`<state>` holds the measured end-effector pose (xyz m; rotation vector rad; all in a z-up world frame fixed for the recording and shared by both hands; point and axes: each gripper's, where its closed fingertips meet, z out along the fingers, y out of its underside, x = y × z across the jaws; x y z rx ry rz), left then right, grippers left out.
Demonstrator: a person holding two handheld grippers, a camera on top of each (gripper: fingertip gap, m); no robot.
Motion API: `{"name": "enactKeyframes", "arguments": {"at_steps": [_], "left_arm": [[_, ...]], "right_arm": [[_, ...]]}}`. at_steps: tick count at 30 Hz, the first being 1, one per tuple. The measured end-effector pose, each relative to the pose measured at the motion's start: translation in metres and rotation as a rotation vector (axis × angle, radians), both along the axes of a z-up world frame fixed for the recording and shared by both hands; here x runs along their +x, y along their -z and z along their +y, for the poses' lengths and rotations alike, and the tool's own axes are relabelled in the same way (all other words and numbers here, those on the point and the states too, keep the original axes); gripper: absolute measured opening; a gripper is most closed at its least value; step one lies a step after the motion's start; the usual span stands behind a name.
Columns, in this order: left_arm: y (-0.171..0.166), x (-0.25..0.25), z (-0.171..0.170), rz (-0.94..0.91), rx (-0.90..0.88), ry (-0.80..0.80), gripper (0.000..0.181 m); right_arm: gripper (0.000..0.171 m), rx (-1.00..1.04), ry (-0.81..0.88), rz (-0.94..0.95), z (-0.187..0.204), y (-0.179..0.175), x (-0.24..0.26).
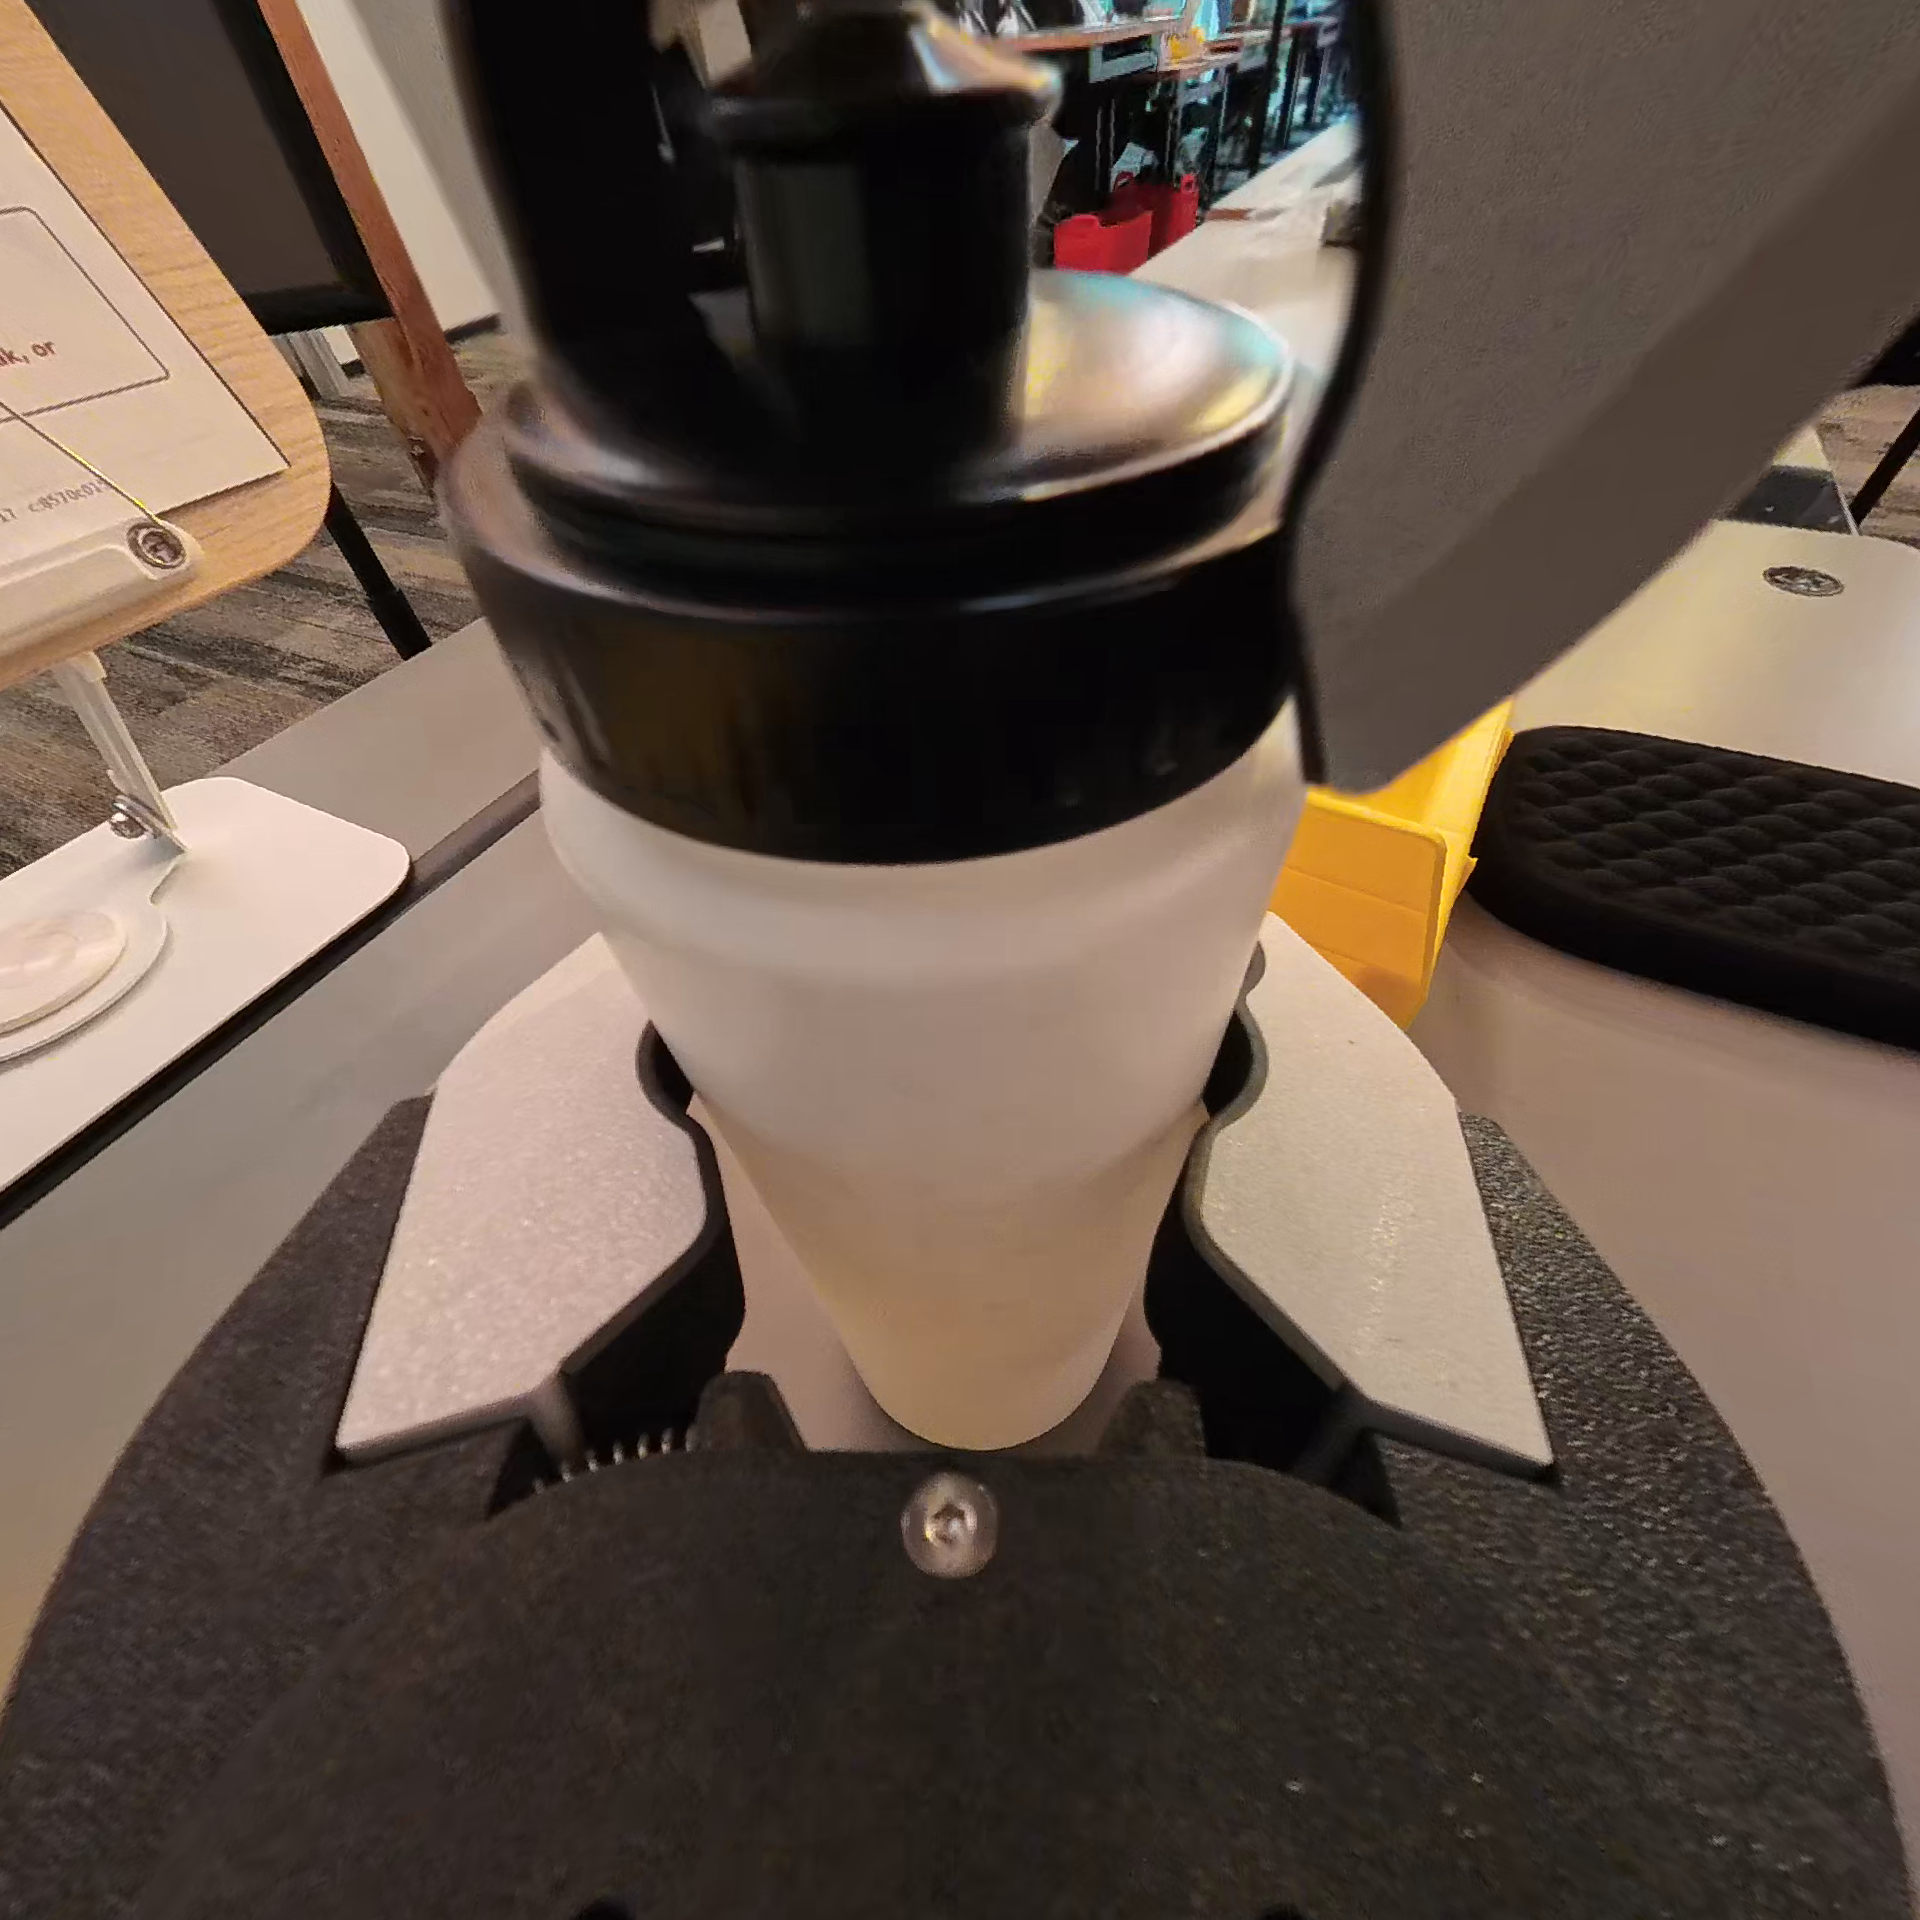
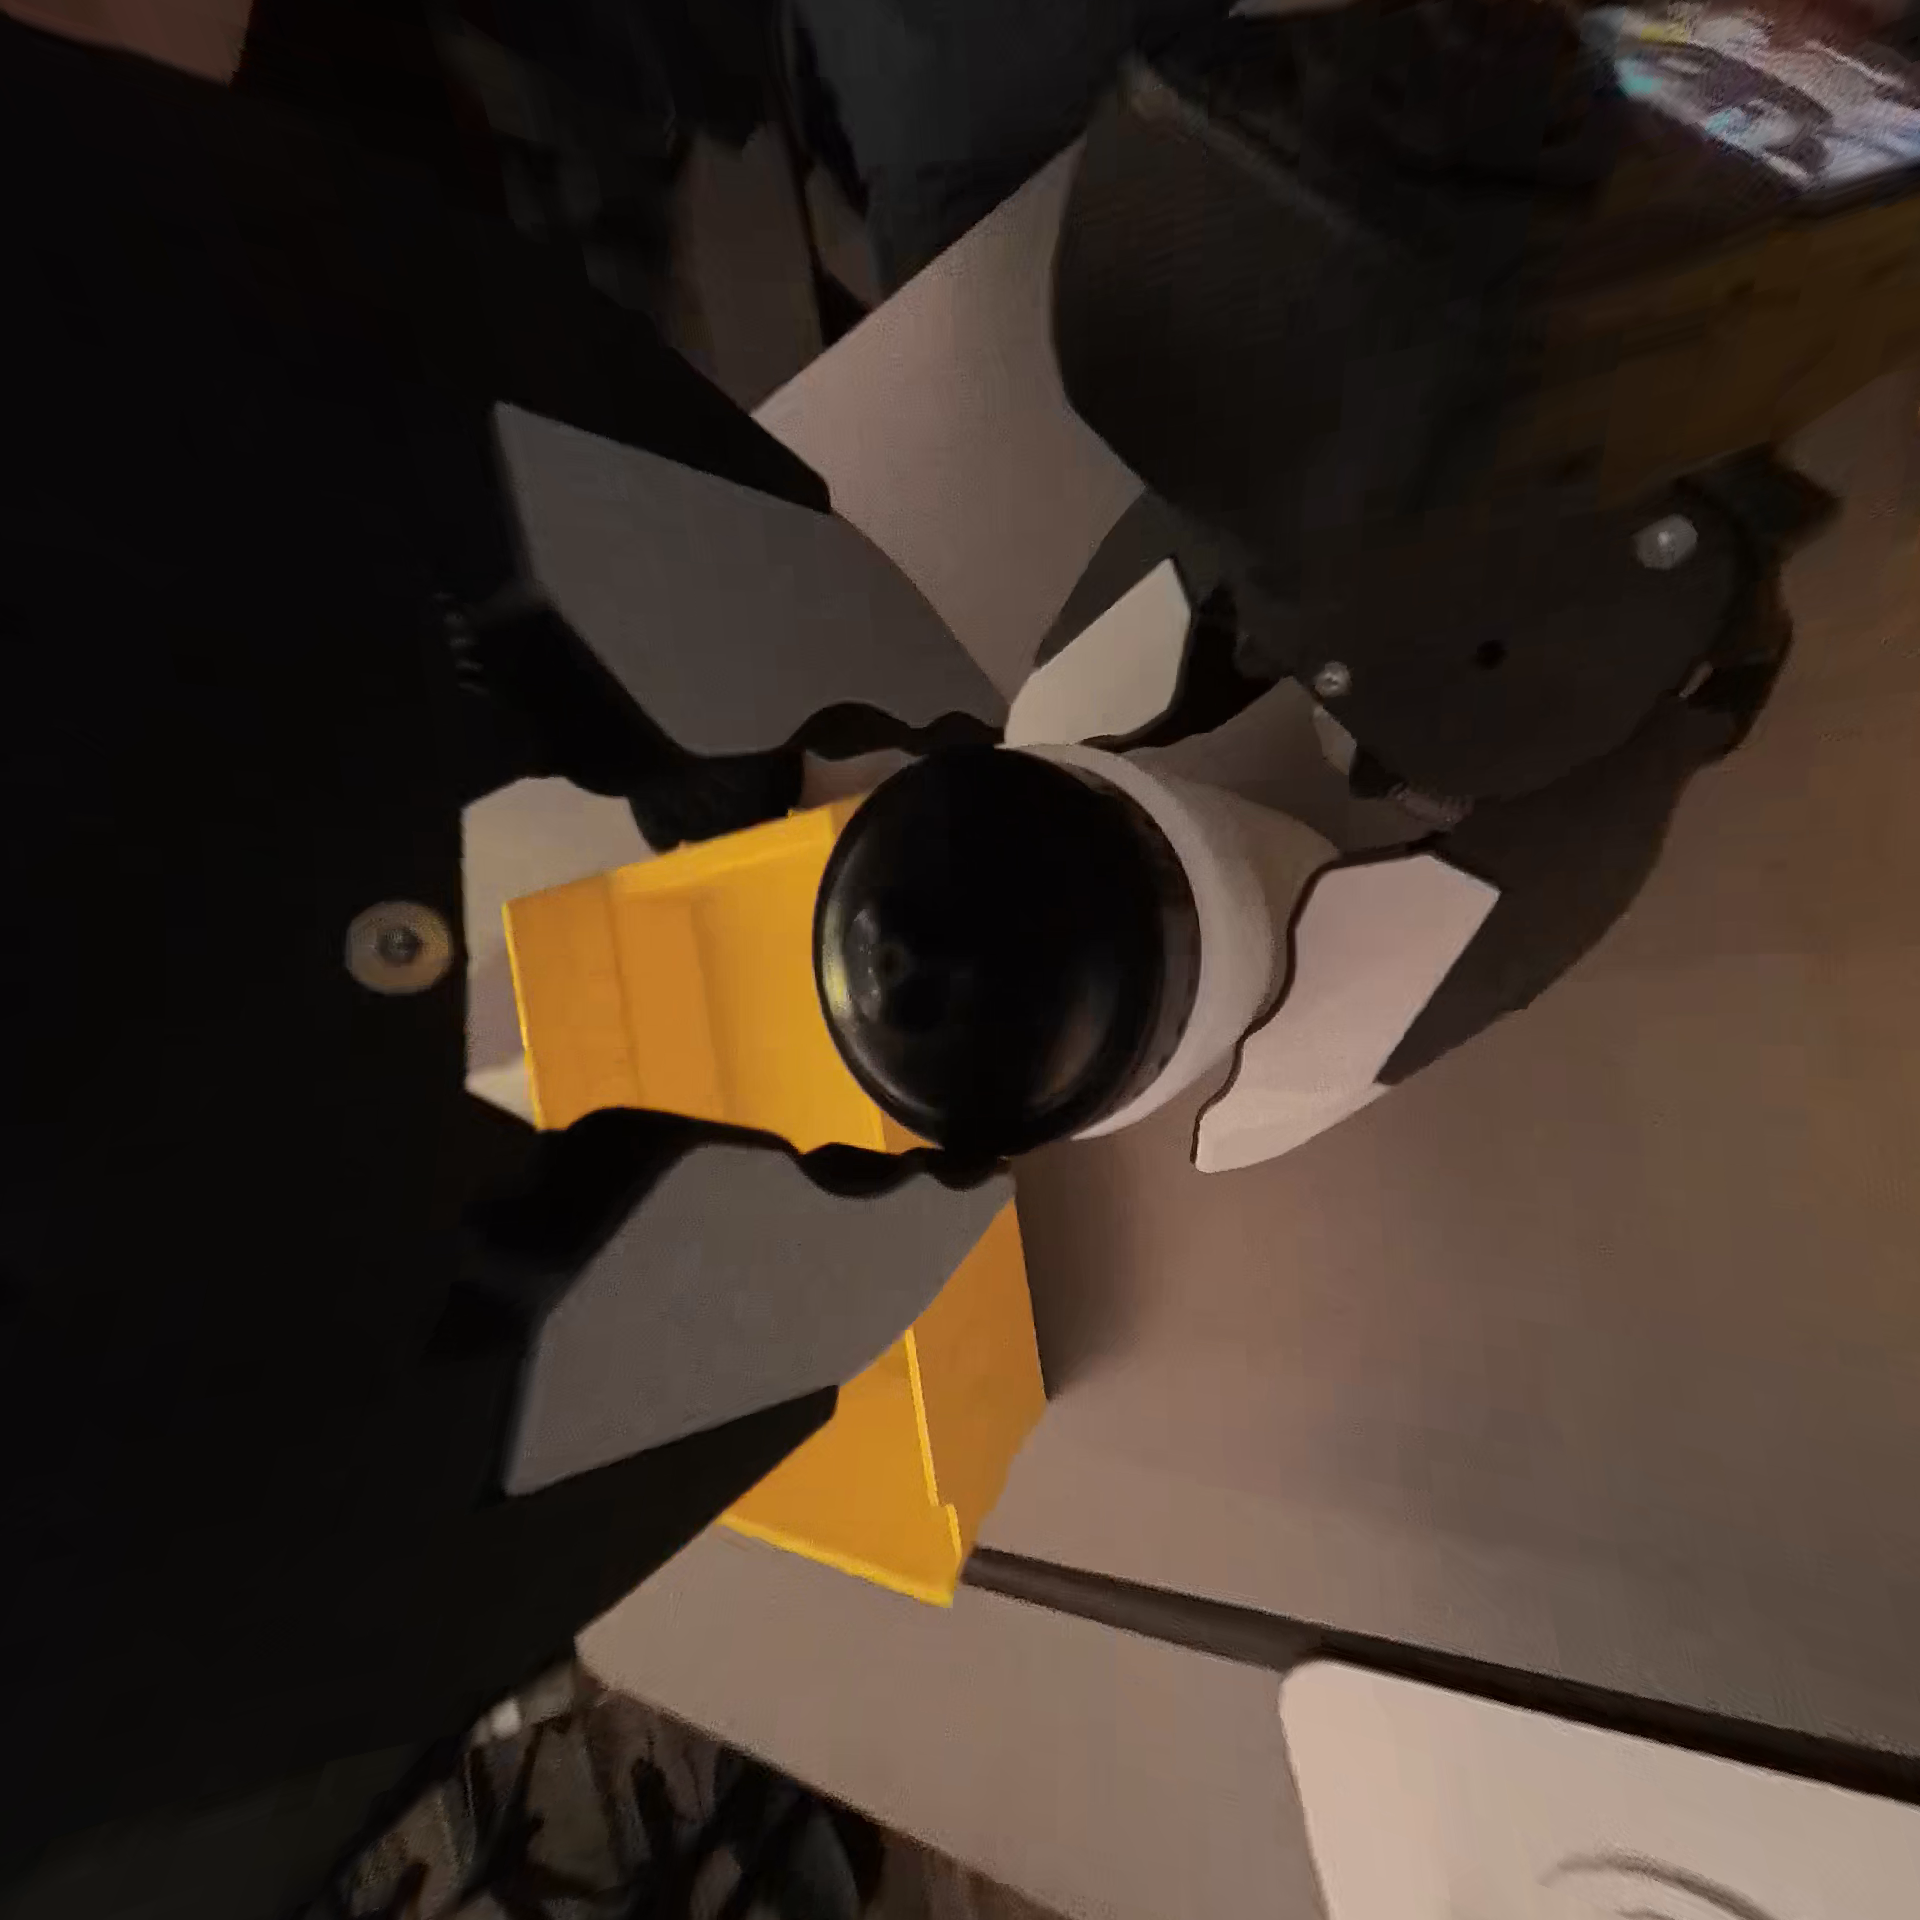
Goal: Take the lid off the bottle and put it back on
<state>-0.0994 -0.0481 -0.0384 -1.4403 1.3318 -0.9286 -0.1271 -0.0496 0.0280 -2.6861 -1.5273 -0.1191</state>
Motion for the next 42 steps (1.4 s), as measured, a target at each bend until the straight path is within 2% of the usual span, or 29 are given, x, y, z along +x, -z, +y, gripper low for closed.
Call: {"name": "enactKeyframes", "arguments": {"at_steps": [2,4,9,13,15,18,19,25,27,29,32,34,37,39,40,42], "left_arm": [[0.0,0.0,0.0,0.001,-0.003,-0.002,0.099],[0.0,0.0,0.0,0.0,-0.004,0.003,0.099],[0.0,0.0,0.0,0.001,-0.006,0.0,0.099],[0.0,0.0,0.0,0.0,-0.007,0.001,0.099],[0.0,0.0,0.0,-0.001,-0.005,0.002,0.099],[0.0,0.0,0.0,0.0,-0.007,0.001,0.099],[0.0,0.0,0.0,0.001,-0.008,0.002,0.098],[0.0,0.0,0.001,0.002,-0.007,-0.008,0.098],[0.001,0.0,0.001,0.005,-0.007,-0.011,0.098],[0.001,0.0,0.0,0.005,-0.005,-0.008,0.098],[0.001,0.0,0.001,0.008,-0.008,-0.013,0.099],[0.0,-0.001,0.003,0.004,-0.017,-0.012,0.098],[0.001,-0.002,0.004,0.012,-0.009,-0.018,0.098],[0.001,-0.002,0.004,0.014,-0.008,-0.022,0.098],[0.001,-0.002,0.004,0.014,-0.008,-0.023,0.098],[0.001,-0.001,0.005,0.012,-0.011,-0.024,0.099]], "right_arm": [[0.073,0.052,-0.211,-0.034,0.002,-0.002,-0.002],[0.073,0.087,-0.296,0.002,0.003,-0.004,-0.004],[0.073,0.016,0.022,0.159,0.004,-0.011,-0.004],[0.074,-0.057,0.1,0.098,-0.002,0.0,0.001],[0.075,-0.056,0.0,0.021,-0.004,0.001,0.004],[0.073,0.03,-0.288,-0.05,-0.001,-0.001,0.003],[0.073,0.037,-0.294,-0.042,-0.001,-0.002,0.003],[0.075,0.009,0.071,0.164,0.002,-0.007,-0.015],[0.075,-0.005,0.149,0.148,0.003,-0.002,-0.013],[0.074,-0.007,0.07,0.079,0.001,0.002,-0.008],[0.072,0.067,-0.225,0.019,0.0,-0.001,-0.01],[0.07,0.123,-0.278,0.048,0.003,-0.006,-0.015],[0.071,0.206,-0.18,0.157,0.004,-0.025,-0.012],[0.07,0.348,-0.058,0.244,0.009,-0.047,0.014],[0.069,0.427,0.07,0.26,0.012,-0.056,0.045],[0.069,0.554,0.407,0.217,0.01,-0.056,0.135]]}}
